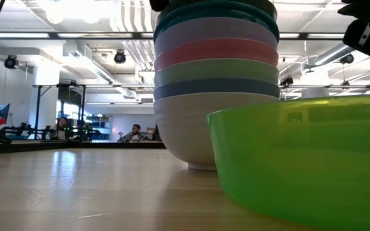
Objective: Nest bowls inside each other
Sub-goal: Stack the orange bowl on top of the black bowl, then stack the green bowl on top of the orange bowl
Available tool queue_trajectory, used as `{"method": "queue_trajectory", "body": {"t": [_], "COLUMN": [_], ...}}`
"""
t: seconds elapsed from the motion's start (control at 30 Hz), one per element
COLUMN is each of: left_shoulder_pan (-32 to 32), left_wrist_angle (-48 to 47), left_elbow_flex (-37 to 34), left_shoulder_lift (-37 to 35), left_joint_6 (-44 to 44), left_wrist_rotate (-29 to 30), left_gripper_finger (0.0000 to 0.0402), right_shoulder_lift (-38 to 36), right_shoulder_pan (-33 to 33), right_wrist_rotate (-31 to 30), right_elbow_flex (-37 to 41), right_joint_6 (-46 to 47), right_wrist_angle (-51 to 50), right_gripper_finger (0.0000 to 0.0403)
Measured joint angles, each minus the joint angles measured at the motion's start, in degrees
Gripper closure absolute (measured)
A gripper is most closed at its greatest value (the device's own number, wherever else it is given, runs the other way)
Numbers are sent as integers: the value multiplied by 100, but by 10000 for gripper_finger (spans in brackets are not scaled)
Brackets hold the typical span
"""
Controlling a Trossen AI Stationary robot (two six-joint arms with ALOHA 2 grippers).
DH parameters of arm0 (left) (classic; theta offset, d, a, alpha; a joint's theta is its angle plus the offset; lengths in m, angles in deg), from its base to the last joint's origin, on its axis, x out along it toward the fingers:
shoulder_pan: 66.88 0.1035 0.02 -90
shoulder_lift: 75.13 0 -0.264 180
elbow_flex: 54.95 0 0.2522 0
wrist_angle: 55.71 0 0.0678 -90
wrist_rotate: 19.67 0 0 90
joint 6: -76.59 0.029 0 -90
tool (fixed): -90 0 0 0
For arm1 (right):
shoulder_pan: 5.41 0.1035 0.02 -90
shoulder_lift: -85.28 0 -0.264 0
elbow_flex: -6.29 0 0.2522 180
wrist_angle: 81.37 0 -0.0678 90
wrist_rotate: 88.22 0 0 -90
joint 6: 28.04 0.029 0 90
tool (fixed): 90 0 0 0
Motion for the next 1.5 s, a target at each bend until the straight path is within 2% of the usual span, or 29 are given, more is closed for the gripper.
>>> {"method": "queue_trajectory", "body": {"t": [0.3,0.43,0.53,0.63,0.73,0.87,1.03,1.2,1.3,1.4,1.5], "left_shoulder_pan": [1,1,5,4,-69,-214,-628,-1272,-1673,-2000,-2212], "left_wrist_angle": [-448,-479,-392,-294,65,1303,3005,4558,5260,5746,5825], "left_elbow_flex": [-4,-11,-223,-726,-1533,-2973,-4808,-6365,-7100,-7621,-7853], "left_shoulder_lift": [-537,-801,-942,-1208,-1652,-2568,-3876,-4833,-5150,-5314,-5368], "left_joint_6": [-46,-137,-110,-123,-222,-634,-1441,-2422,-2944,-3318,-3462], "left_wrist_rotate": [656,1074,1137,1148,1189,1173,1029,944,931,928,931], "left_gripper_finger": [401,401,401,401,401,402,402,402,402,402,402], "right_shoulder_lift": [0,-1,0,14,101,403,1325,2847,3913,4846,5586], "right_shoulder_pan": [-7,-7,-7,-7,-3,128,442,674,708,708,708], "right_wrist_rotate": [-6,-254,-433,-474,-469,-455,-455,-457,-459,-320,-245], "right_elbow_flex": [0,-1,-4,-9,-9,-9,-7,-54,-264,-610,-1044], "right_joint_6": [-4,-225,-573,-795,-784,-239,710,1727,2603,3770,4599], "right_wrist_angle": [36,464,958,1372,1525,1510,2011,3401,4043,4018,3984], "right_gripper_finger": [349,349,349,349,349,349,349,349,349,339,317]}}
